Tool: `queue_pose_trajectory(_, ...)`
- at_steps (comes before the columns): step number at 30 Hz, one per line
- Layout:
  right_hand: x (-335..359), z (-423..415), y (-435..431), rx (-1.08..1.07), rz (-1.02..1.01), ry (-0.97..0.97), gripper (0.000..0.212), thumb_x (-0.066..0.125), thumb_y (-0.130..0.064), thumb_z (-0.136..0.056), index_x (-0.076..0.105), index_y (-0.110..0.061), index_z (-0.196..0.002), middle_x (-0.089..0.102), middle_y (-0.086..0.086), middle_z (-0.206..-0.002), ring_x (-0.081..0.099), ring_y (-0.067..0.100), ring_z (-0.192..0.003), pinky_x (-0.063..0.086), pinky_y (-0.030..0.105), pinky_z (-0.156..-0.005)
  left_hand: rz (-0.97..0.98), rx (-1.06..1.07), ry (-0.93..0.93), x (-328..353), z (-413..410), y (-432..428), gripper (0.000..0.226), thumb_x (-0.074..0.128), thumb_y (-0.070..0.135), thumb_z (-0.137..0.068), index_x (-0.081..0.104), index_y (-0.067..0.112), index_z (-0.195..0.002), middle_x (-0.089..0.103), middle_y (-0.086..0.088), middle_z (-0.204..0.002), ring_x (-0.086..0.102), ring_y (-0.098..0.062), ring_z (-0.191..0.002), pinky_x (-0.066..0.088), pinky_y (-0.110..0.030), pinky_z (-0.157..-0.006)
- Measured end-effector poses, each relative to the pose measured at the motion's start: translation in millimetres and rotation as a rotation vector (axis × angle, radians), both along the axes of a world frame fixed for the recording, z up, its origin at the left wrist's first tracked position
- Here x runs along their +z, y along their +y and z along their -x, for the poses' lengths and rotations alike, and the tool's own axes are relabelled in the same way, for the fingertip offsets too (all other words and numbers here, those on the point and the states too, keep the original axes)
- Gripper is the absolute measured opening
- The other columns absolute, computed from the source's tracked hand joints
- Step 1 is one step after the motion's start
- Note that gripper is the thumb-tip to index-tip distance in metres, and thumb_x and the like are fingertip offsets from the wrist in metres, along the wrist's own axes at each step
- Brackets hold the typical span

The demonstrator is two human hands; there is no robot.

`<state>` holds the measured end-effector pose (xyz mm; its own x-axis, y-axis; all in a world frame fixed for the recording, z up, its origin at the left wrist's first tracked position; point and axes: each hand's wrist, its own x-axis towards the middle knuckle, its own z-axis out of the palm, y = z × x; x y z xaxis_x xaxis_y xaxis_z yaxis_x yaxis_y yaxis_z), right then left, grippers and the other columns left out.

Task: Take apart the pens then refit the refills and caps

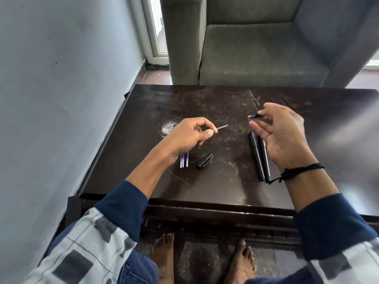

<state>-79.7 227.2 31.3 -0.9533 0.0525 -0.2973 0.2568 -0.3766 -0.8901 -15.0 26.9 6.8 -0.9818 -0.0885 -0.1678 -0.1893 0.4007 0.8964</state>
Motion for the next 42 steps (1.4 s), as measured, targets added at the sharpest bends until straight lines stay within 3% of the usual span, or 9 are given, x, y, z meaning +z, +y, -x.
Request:
queue_pose_trajectory(7, -6, 2, 0, 0.047, -0.034, -0.011, 0.023, 0.068, 0.005, -0.086, 0.064, -0.009, -0.103, 0.069, 0.010, -0.083, 0.075, 0.025, -0.075, 0.063, 0.033, -0.076, 0.033, 0.022, -0.022, 1, -1, 1, 0.009, 0.065, 0.019, -0.099, 0.073, 0.021, -0.099, 0.047, 0.011, -0.051, 0.044, 0.000, -0.049, 0.040, -0.028, -0.071)
queue_pose_trajectory(12, -5, 6, 4, -0.065, 0.028, 0.017, 0.025, 0.065, 0.005, -0.088, 0.059, -0.010, -0.106, 0.067, 0.009, -0.083, 0.073, 0.023, -0.072, 0.062, 0.031, -0.074, 0.067, 0.059, -0.041, -1, 0, -1, 0.010, 0.065, 0.019, -0.099, 0.073, 0.023, -0.095, 0.051, 0.006, -0.056, 0.045, 0.002, -0.047, 0.042, -0.028, -0.074)
queue_pose_trajectory(18, -7, 10, 11, -0.139, 0.058, -0.005, 0.026, 0.065, 0.006, -0.086, 0.058, -0.009, -0.106, 0.065, 0.011, -0.083, 0.073, 0.024, -0.071, 0.063, 0.033, -0.077, 0.060, 0.127, -0.052, 0, 1, -5, 0.011, 0.063, 0.016, -0.100, 0.074, 0.018, -0.097, 0.052, 0.017, -0.046, 0.045, 0.000, -0.052, 0.042, -0.023, -0.073)
queue_pose_trajectory(21, -7, 9, 10, -0.038, -0.134, -0.030, 0.026, 0.066, 0.007, -0.084, 0.060, -0.008, -0.104, 0.065, 0.010, -0.076, 0.069, 0.019, -0.060, 0.062, 0.030, -0.070, 0.053, 0.165, -0.033, 0, 1, -5, 0.013, 0.062, 0.017, -0.100, 0.074, 0.019, -0.098, 0.052, 0.017, -0.048, 0.045, 0.002, -0.050, 0.041, -0.020, -0.067)
queue_pose_trajectory(25, -12, -1, -1, 0.390, -0.521, -0.038, 0.029, 0.074, 0.012, -0.079, 0.061, -0.006, -0.096, 0.067, 0.015, -0.072, 0.069, 0.019, -0.052, 0.061, 0.029, -0.058, 0.012, 0.212, 0.006, -1, 3, -7, 0.016, 0.063, 0.018, -0.099, 0.074, 0.025, -0.091, 0.057, 0.008, -0.064, 0.048, -0.002, -0.057, 0.039, -0.020, -0.061)
queue_pose_trajectory(29, -30, -10, -22, 0.619, -0.908, -0.029, 0.030, 0.080, 0.004, -0.070, 0.062, -0.013, -0.087, 0.074, 0.019, -0.073, 0.075, 0.036, -0.069, 0.062, 0.053, -0.077, 0.006, 0.225, 0.013, -2, 3, -6, 0.016, 0.063, 0.017, -0.099, 0.074, 0.025, -0.090, 0.058, 0.007, -0.067, 0.049, -0.003, -0.057, 0.039, -0.021, -0.062)
queue_pose_trajectory(31, -37, -15, -30, 0.707, -0.968, -0.041, 0.031, 0.081, 0.003, -0.071, 0.061, -0.013, -0.089, 0.072, 0.014, -0.068, 0.076, 0.033, -0.066, 0.063, 0.051, -0.076, 0.010, 0.229, 0.006, -2, 4, -6, 0.015, 0.063, 0.017, -0.099, 0.074, 0.025, -0.092, 0.058, 0.009, -0.064, 0.049, -0.002, -0.056, 0.039, -0.022, -0.063)
queue_pose_trajectory(39, -41, -24, -41, 0.802, -1.025, -0.062, 0.034, 0.088, -0.010, -0.074, 0.061, -0.015, -0.095, 0.075, 0.012, -0.081, 0.076, 0.024, -0.064, 0.064, 0.044, -0.074, 0.046, 0.206, -0.014, -2, 2, -5, 0.016, 0.061, 0.019, -0.100, 0.074, 0.025, -0.094, 0.054, 0.015, -0.054, 0.047, 0.001, -0.053, 0.040, -0.024, -0.066)
queue_pose_trajectory(42, -39, -18, -34, 0.753, -1.021, -0.043, 0.021, 0.084, -0.013, -0.079, 0.066, -0.012, -0.088, 0.074, 0.010, -0.072, 0.076, 0.026, -0.063, 0.064, 0.045, -0.074, 0.052, 0.208, -0.022, -1, 1, -4, 0.015, 0.061, 0.018, -0.100, 0.074, 0.023, -0.096, 0.052, 0.018, -0.050, 0.047, 0.001, -0.052, 0.040, -0.022, -0.065)
